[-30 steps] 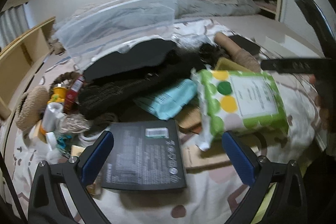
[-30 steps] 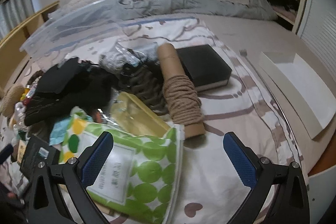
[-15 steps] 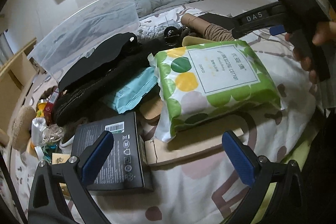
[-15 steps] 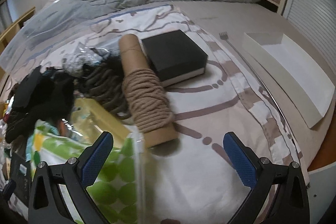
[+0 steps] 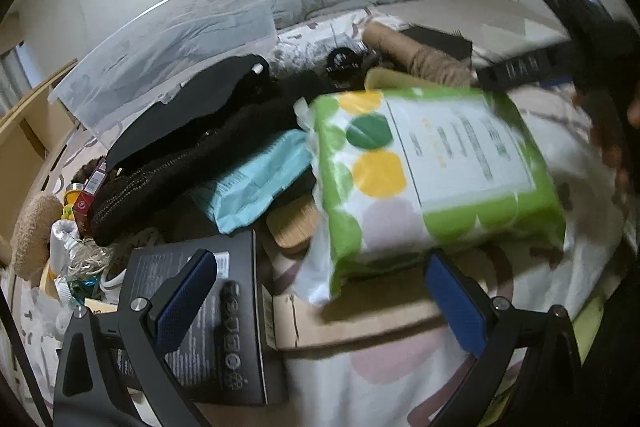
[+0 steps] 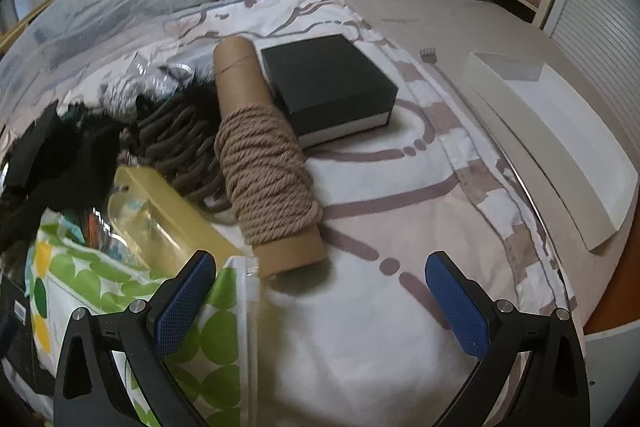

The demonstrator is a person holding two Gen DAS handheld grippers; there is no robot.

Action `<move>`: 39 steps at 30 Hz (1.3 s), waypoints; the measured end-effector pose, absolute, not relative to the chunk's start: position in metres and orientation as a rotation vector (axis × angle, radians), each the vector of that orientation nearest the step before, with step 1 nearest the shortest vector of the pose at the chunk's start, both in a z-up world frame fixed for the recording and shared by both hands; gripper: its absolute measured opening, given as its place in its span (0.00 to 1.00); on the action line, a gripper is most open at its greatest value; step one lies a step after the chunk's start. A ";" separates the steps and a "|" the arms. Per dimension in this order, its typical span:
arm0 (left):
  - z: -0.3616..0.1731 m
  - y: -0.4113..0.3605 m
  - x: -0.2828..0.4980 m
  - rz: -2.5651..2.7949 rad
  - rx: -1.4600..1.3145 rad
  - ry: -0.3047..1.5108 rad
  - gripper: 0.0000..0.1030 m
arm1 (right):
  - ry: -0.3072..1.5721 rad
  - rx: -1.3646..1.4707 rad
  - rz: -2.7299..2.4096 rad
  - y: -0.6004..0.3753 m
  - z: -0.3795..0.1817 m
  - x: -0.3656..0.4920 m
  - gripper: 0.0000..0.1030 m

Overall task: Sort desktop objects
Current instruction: 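Grasp the green cotton bag with the right tool and lift it, then grasp the black charger box with the left tool while the right tool holds the green bag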

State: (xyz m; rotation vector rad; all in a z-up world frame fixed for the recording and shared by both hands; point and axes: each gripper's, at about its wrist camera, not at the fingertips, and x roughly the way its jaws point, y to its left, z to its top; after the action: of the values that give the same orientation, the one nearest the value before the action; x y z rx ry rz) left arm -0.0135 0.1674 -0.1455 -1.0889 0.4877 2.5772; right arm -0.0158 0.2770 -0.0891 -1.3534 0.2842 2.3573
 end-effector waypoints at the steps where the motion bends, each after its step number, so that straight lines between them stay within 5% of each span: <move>1: -0.145 0.167 -0.015 2.580 -1.092 0.480 1.00 | 0.272 -1.357 2.357 0.275 -0.090 -0.015 1.00; 16: -0.152 0.160 -0.030 2.614 -1.110 0.493 1.00 | 0.198 -1.388 2.377 0.264 -0.088 -0.011 1.00; 29: -0.159 0.116 -0.038 2.728 -1.263 0.778 1.00 | 0.253 -1.402 2.388 0.269 -0.091 -0.009 1.00; 39: -0.154 0.063 -0.048 2.754 -1.449 0.699 1.00 | 0.273 -1.408 2.384 0.272 -0.093 -0.009 1.00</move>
State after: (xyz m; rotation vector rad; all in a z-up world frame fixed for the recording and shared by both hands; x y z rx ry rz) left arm -0.0485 0.0628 -0.1541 -1.4488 0.6991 2.7544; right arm -0.0091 0.2717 -0.0927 -1.4082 0.2734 2.3844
